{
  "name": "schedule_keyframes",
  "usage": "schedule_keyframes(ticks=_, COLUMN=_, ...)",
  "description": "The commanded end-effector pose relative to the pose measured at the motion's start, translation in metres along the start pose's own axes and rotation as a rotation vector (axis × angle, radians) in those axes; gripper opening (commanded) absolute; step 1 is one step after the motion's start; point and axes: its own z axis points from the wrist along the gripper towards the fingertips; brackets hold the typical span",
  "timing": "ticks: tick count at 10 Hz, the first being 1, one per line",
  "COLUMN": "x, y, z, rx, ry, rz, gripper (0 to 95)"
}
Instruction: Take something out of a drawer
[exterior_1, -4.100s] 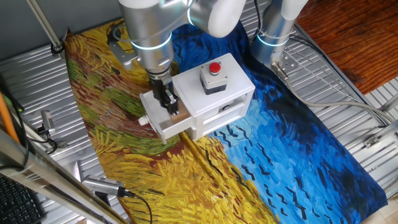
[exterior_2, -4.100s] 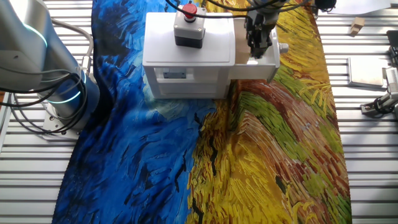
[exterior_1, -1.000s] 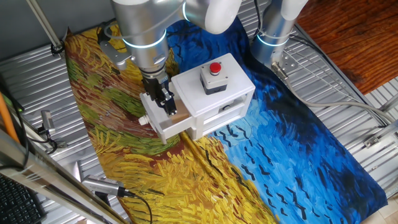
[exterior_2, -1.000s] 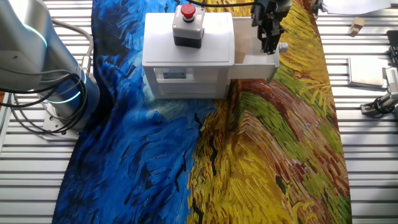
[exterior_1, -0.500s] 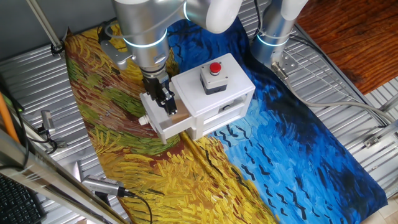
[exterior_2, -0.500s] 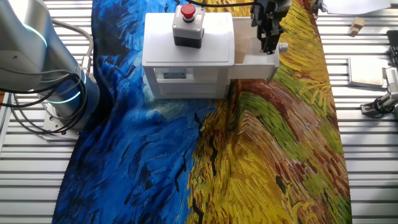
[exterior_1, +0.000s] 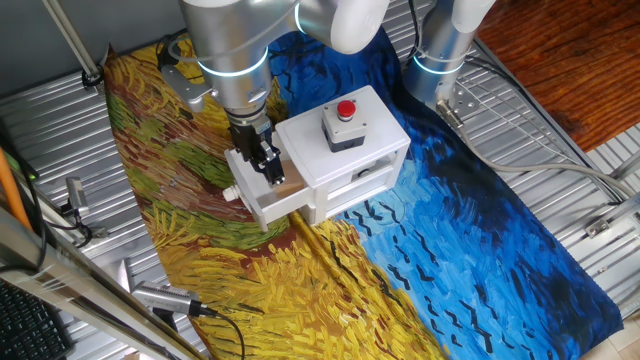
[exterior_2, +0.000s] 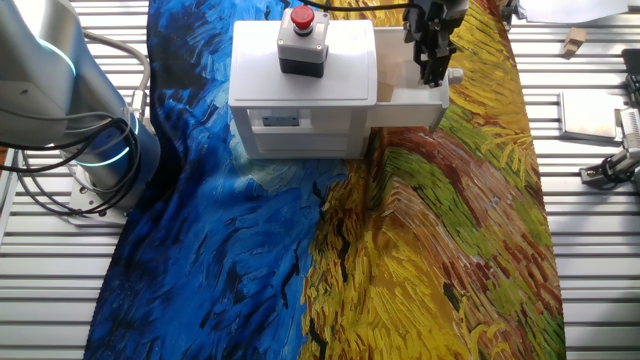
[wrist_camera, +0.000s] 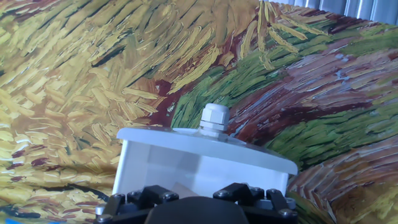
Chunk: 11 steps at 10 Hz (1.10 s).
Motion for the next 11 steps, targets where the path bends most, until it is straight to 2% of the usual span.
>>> schedule_keyframes(ticks=1, x=0.000, y=0.000, z=0.000, rx=0.000, ry=0.000, rz=0.000, gripper=76.0)
schedule_keyframes(ticks=2, x=0.000, y=0.000, z=0.000, rx=0.000, ry=0.000, rz=0.000, gripper=76.0)
schedule_keyframes(ticks=3, x=0.047, y=-0.015, z=-0.022, rx=-0.028, ry=-0.002, rz=0.395, gripper=76.0)
schedule_keyframes(ticks=4, x=0.047, y=-0.015, z=-0.022, rx=-0.038, ry=-0.002, rz=0.427, gripper=76.0)
schedule_keyframes(ticks=5, x=0.047, y=-0.015, z=-0.022, rx=-0.027, ry=-0.003, rz=0.388, gripper=57.0)
schedule_keyframes(ticks=7, x=0.046, y=-0.014, z=-0.023, rx=0.023, ry=-0.003, rz=0.277, gripper=57.0)
schedule_keyframes(ticks=8, x=0.044, y=-0.015, z=-0.024, rx=0.063, ry=-0.001, rz=0.182, gripper=57.0)
schedule_keyframes(ticks=11, x=0.035, y=-0.015, z=-0.028, rx=0.086, ry=0.009, rz=0.030, gripper=57.0)
